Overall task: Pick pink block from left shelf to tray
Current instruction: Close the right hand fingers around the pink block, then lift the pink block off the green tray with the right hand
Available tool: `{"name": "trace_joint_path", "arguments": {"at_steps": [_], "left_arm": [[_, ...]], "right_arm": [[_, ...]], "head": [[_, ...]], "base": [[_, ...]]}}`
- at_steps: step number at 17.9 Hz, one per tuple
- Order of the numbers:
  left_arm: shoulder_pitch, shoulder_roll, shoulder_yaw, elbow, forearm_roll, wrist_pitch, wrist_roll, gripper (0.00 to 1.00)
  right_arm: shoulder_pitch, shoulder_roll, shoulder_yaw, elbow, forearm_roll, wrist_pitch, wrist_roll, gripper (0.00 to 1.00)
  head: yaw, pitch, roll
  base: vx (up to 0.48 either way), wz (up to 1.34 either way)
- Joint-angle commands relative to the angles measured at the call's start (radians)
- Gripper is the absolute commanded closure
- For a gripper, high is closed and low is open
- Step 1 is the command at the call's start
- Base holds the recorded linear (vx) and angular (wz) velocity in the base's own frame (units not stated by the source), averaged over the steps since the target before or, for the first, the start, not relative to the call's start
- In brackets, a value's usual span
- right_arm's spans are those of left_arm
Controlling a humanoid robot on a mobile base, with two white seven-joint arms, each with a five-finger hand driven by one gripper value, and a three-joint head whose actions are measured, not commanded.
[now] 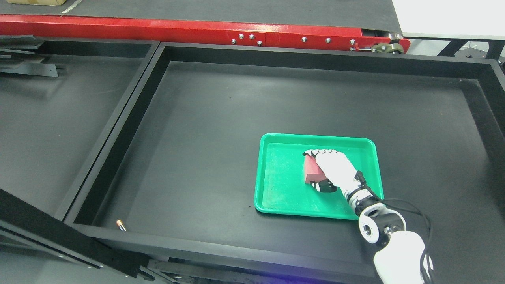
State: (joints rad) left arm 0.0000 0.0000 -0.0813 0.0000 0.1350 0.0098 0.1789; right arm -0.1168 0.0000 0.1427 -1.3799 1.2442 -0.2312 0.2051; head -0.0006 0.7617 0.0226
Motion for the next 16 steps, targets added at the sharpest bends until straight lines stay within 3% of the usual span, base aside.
{"name": "trace_joint_path", "arguments": {"at_steps": [1, 2, 3, 7, 11, 14, 16], "left_arm": [[-0.029, 0.017, 0.000, -0.017, 0.000, -0.001, 0.001, 0.00], [-0.029, 0.017, 0.000, -0.017, 0.000, -0.001, 0.001, 0.00], [-0.029, 0.017, 0.000, -0.017, 0.000, -0.001, 0.001, 0.00], [-0.029, 0.017, 0.000, -0.017, 0.000, -0.001, 0.001, 0.00], [-0.029, 0.017, 0.000, -0.017, 0.000, -0.001, 0.001, 0.00], [-0.029, 0.017, 0.000, -0.017, 0.000, -0.001, 0.001, 0.00], [-0.029, 0.017, 0.000, -0.017, 0.000, -0.001, 0.001, 0.00]], "right_arm": [[0.002, -0.017, -0.003, 0.021, 0.000, -0.029, -0.006, 0.80], [0.002, -0.017, -0.003, 0.021, 0.000, -0.040, -0.012, 0.95], [0.003, -0.017, -0.005, 0.021, 0.000, -0.049, -0.019, 0.97], [0.002, -0.017, -0.080, -0.013, -0.022, -0.092, -0.110, 0.97], [0.011, -0.017, -0.175, -0.123, -0.146, -0.189, -0.268, 0.96], [0.045, -0.017, -0.212, -0.215, -0.172, -0.200, -0.398, 0.96], [0.057, -0.017, -0.216, -0.251, -0.215, -0.200, -0.409, 0.96]], "head": [[0.0000, 0.000, 0.000], [0.0000, 0.000, 0.000], [0.0000, 0.000, 0.000], [0.0000, 0.000, 0.000], [0.0000, 0.000, 0.000], [0.0000, 0.000, 0.000], [0.0000, 0.000, 0.000]], "base": [[0.000, 0.00], [0.000, 0.00], [0.000, 0.00], [0.000, 0.00], [0.000, 0.00], [0.000, 0.00], [0.000, 0.00]]}}
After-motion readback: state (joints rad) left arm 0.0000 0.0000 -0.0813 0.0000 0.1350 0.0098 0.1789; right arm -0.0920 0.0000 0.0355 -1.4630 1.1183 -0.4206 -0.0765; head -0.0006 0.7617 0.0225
